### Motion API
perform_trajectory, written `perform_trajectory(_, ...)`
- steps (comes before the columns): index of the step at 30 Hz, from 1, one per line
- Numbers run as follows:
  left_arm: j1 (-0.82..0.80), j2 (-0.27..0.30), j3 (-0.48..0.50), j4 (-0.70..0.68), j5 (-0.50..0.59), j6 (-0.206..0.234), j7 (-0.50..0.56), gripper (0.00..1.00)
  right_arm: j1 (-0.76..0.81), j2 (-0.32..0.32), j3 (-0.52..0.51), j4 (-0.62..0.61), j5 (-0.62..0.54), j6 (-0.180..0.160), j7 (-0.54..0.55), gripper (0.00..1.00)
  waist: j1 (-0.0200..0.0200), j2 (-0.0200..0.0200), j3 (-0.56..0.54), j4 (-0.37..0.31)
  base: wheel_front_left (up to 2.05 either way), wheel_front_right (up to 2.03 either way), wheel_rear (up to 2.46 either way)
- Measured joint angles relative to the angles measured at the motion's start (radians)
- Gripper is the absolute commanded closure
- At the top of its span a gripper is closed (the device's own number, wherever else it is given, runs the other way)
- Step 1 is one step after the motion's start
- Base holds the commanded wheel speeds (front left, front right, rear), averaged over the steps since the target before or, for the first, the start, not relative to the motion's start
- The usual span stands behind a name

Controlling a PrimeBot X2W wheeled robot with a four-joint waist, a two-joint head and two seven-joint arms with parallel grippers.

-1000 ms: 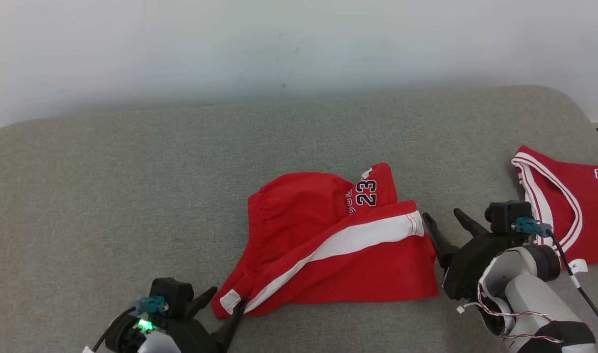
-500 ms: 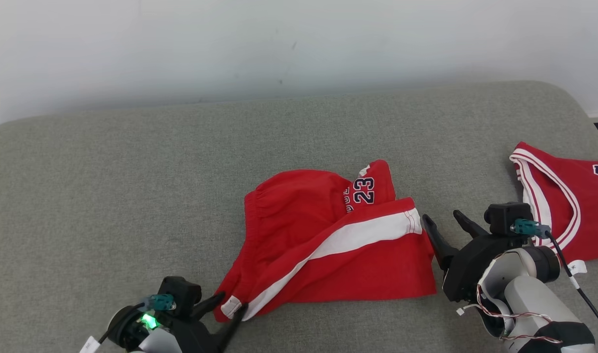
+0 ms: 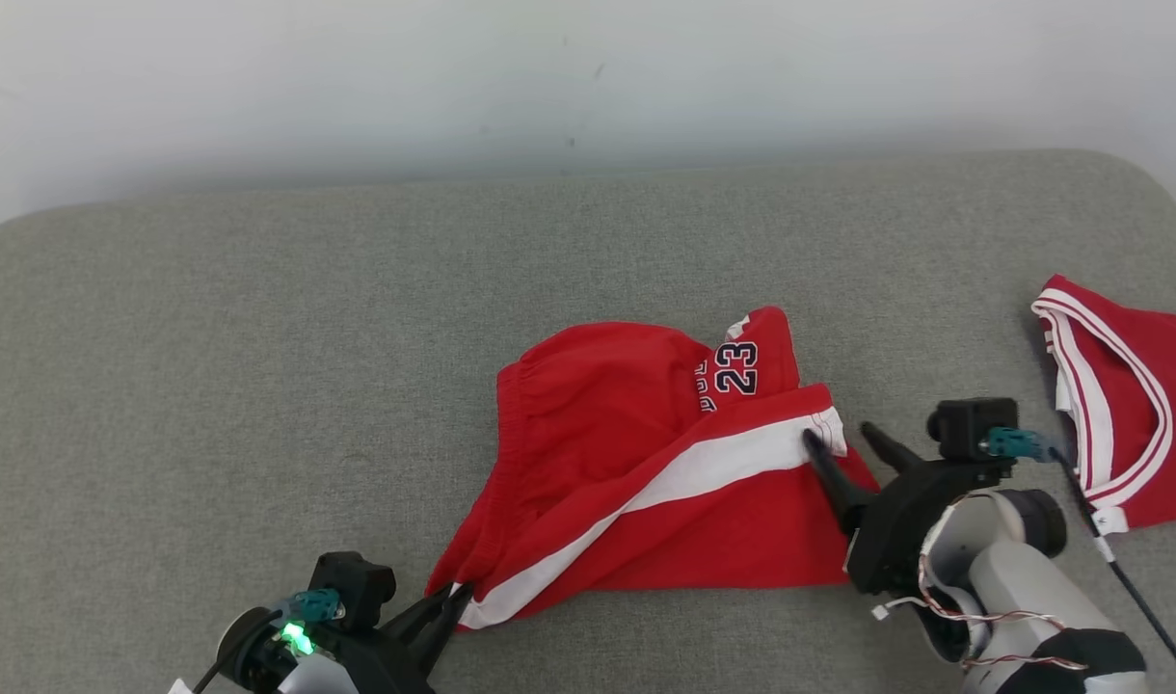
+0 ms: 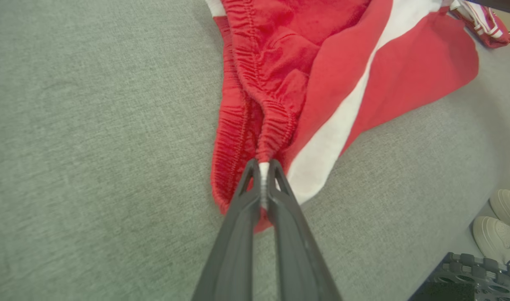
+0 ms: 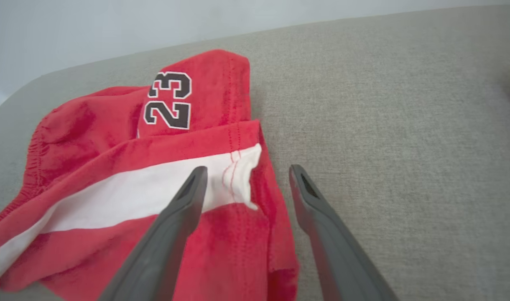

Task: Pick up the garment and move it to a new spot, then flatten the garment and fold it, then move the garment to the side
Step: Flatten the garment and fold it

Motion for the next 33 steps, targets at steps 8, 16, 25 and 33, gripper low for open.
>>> perform_trajectory(8, -0.007, -0.002, -0.006, 0.016, 0.0, 0.0, -0.01, 1.0, 0.0, 0.008, 0.066, -0.014, 0.052, 0.0, 0.009, 0.0, 0.0, -0.0001, 0.001, 0.001, 0.0, 0.0, 0.0)
perform_trajectory(16, -0.014, -0.008, -0.01, 0.022, -0.003, 0.0, -0.018, 1.0, -0.037, 0.008, 0.107, 0.014, 0.095, 0.0, 0.014, 0.11, -0.0001, 0.0, 0.007, -0.002, 0.0, 0.0, 0.0)
perform_trajectory(25, -0.013, -0.052, 0.057, 0.017, -0.104, 0.0, -0.063, 1.0, -0.093, 0.001, 0.12, 0.021, 0.135, 0.0, -0.045, 1.0, -0.0001, 0.0, 0.005, 0.0, 0.0, 0.0, 0.0)
perform_trajectory(33, 0.003, -0.095, 0.228, -0.048, -0.314, 0.006, -0.124, 1.0, -0.129, -0.076, 0.029, -0.1, 0.204, 0.0, -0.094, 1.0, -0.0001, -0.0001, -0.024, -0.017, 0.0, 0.0, 0.0)
